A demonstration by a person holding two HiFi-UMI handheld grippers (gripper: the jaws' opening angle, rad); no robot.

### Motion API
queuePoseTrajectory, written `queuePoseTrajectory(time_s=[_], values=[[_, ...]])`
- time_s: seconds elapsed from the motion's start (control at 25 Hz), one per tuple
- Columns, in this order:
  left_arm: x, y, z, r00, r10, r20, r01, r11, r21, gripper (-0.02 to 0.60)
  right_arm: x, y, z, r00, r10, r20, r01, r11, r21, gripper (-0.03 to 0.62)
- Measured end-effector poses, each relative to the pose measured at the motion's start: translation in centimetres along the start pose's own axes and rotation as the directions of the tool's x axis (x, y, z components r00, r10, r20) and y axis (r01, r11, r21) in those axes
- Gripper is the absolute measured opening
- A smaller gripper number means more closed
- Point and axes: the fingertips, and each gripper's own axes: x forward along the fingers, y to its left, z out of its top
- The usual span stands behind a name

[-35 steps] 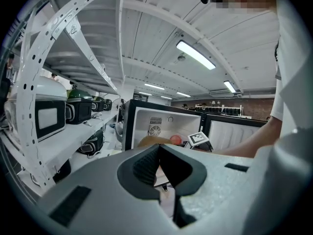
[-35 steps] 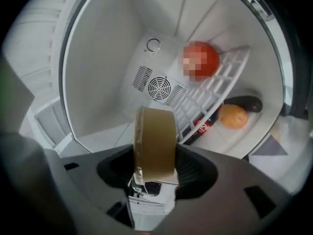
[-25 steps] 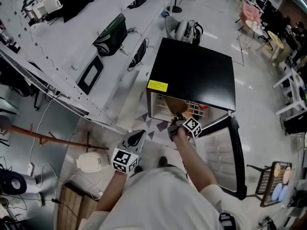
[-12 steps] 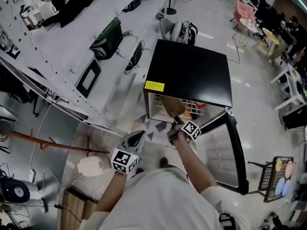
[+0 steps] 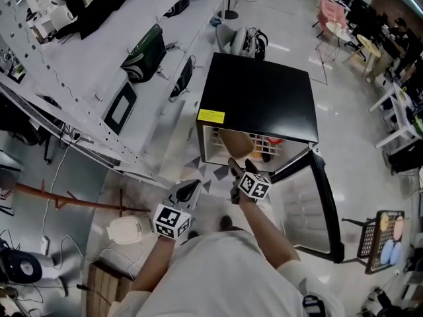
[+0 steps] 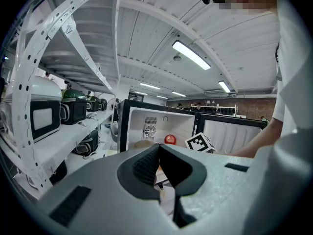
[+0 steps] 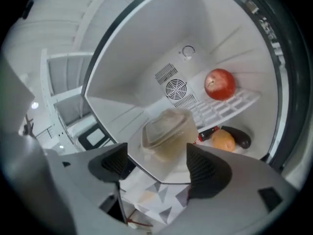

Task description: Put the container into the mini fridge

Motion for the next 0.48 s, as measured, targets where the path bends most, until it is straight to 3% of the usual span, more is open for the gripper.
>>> queuePoseTrajectory(time_s=[0.2,0.48], values=[[-0.3,-0.1,-0.1,1.0,0.008,-0.003,-0.008,1.0,-0.004,0.003,0.4,1.0,-0.8,0.996,-0.077,-0.042,0.065,0.969,-0.24,0.35],[-0.5,0.5,-0.5,0.999,0.035,-0.009,-0.035,0.999,-0.019,0.003,1.8,2.0,-0.5,0.996,-0.066,-0.062,0.035,0.914,-0.404,0.316]])
